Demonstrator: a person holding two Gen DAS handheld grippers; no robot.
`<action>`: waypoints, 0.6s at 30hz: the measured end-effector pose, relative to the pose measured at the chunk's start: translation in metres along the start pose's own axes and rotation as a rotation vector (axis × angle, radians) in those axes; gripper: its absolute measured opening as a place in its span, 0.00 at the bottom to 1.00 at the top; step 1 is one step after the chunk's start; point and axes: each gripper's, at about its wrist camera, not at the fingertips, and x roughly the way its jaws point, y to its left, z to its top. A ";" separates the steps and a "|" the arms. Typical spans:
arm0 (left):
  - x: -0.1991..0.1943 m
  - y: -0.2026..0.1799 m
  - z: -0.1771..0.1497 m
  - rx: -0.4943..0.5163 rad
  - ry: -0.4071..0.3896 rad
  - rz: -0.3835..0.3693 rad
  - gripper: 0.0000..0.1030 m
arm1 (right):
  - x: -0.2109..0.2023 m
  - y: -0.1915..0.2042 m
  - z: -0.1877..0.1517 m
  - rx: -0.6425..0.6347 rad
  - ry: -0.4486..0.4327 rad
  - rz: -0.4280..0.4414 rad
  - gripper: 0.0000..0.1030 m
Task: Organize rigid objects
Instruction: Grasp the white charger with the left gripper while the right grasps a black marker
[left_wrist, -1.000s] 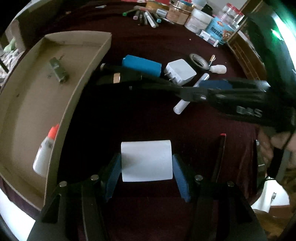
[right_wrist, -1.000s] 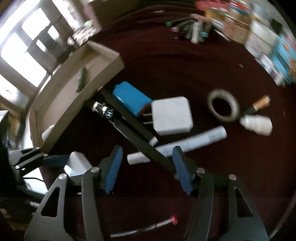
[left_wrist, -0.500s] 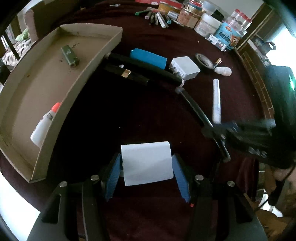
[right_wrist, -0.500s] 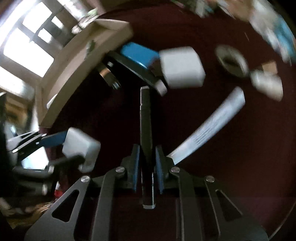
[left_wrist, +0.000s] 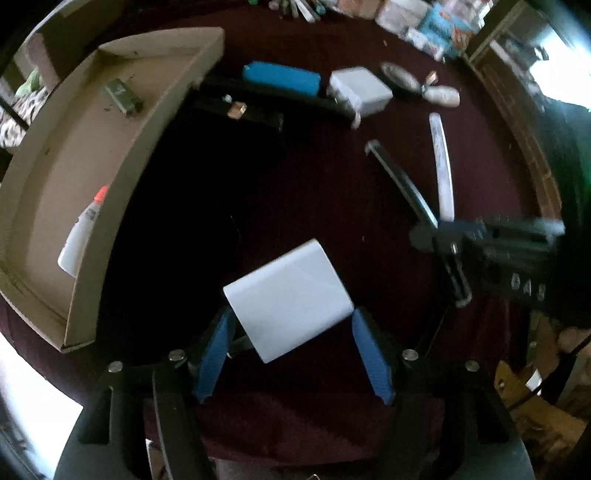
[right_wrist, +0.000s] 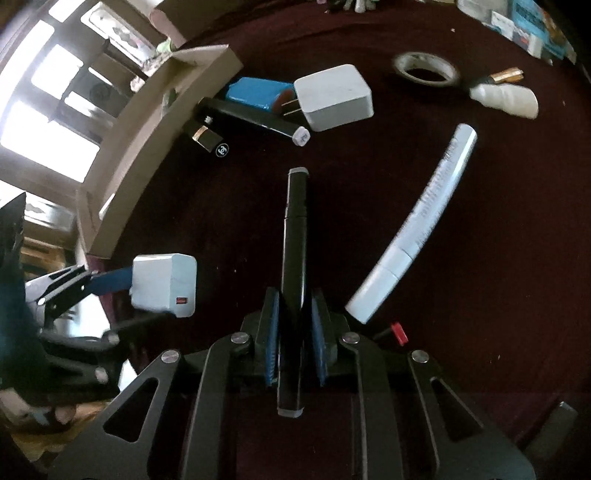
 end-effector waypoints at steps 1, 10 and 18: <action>0.001 -0.001 0.000 0.012 0.004 0.005 0.64 | 0.002 0.002 0.002 -0.003 0.001 -0.013 0.16; 0.004 0.005 0.008 -0.002 -0.016 0.017 0.64 | 0.002 0.005 0.007 -0.024 -0.027 -0.047 0.16; 0.001 -0.007 0.022 0.162 -0.017 0.014 0.64 | 0.014 0.015 0.018 -0.031 -0.025 -0.052 0.15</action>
